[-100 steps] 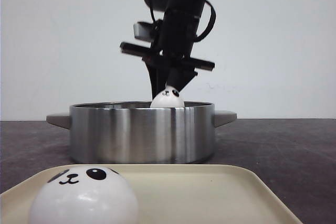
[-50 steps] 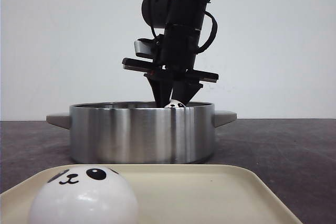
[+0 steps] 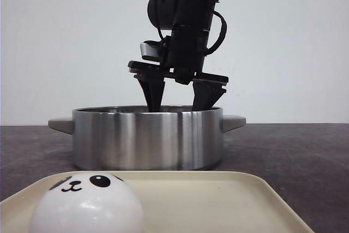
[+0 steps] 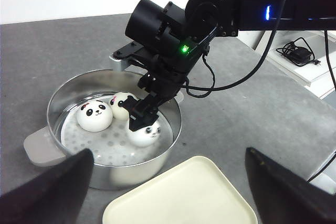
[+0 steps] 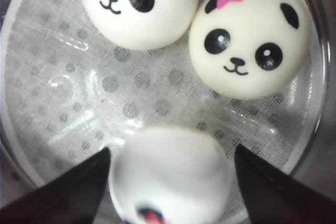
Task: Steam buns
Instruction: 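Carry the bun with the right gripper into the pot beside others, release, then raise the right gripper out of the pot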
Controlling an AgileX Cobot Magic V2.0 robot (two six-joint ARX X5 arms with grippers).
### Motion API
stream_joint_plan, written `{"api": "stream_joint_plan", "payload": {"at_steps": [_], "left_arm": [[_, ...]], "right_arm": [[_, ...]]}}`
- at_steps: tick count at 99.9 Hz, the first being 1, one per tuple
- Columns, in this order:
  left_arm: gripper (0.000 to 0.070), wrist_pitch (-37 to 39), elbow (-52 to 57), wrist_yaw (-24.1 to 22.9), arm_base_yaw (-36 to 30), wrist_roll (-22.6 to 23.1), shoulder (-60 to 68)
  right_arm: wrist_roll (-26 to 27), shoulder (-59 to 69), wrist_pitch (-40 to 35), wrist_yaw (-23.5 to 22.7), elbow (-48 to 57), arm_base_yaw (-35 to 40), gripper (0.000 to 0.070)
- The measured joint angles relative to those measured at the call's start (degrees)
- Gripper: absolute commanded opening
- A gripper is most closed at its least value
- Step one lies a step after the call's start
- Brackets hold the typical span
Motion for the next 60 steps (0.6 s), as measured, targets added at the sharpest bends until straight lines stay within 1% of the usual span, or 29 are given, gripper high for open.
{"api": "stream_joint_plan", "payload": {"at_steps": [18, 22, 26, 34, 37, 42, 43, 51, 60], "left_arm": [[0.0554, 0.0, 0.0, 0.0, 0.0, 0.0, 0.0], [0.0554, -0.1, 0.0, 0.0, 0.0, 0.0, 0.0], [0.0555, -0.3, 0.0, 0.0, 0.0, -0.2, 0.1], [0.0555, -1.0, 0.0, 0.1, 0.0, -1.6, 0.9], [0.0555, -1.3, 0.0, 0.3, 0.0, -2.2, 1.4], [0.0555, -2.3, 0.0, 0.7, 0.0, -3.5, 2.7], [0.0556, -2.5, 0.0, 0.9, 0.0, -3.8, 3.0], [0.0557, -4.3, 0.0, 3.2, 0.0, -6.3, 5.8], [0.0557, -5.8, 0.0, 7.6, 0.0, -9.2, 10.2]], "right_arm": [[0.0, 0.0, 2.8, 0.0, 0.0, 0.0, 0.0537], [-0.1, -0.1, 2.7, 0.0, 0.4, 0.0, 0.0517], [-0.2, -0.2, 2.7, 0.0, 1.0, 0.0, 0.0461], [-1.0, -1.9, 2.7, 0.0, 2.7, 0.0, 0.0299], [-1.4, -3.5, 2.7, 0.0, 3.1, 0.0, 0.0212], [-1.7, -7.1, 2.6, 0.0, 3.5, 0.1, 0.0026], [-1.8, -8.1, 2.7, 0.0, 3.5, 0.1, 0.0], [-2.2, -16.3, 2.9, 0.2, 4.0, 0.7, 0.0006], [-3.0, -26.3, 3.5, 1.4, 4.9, 2.1, 0.0006]]}}
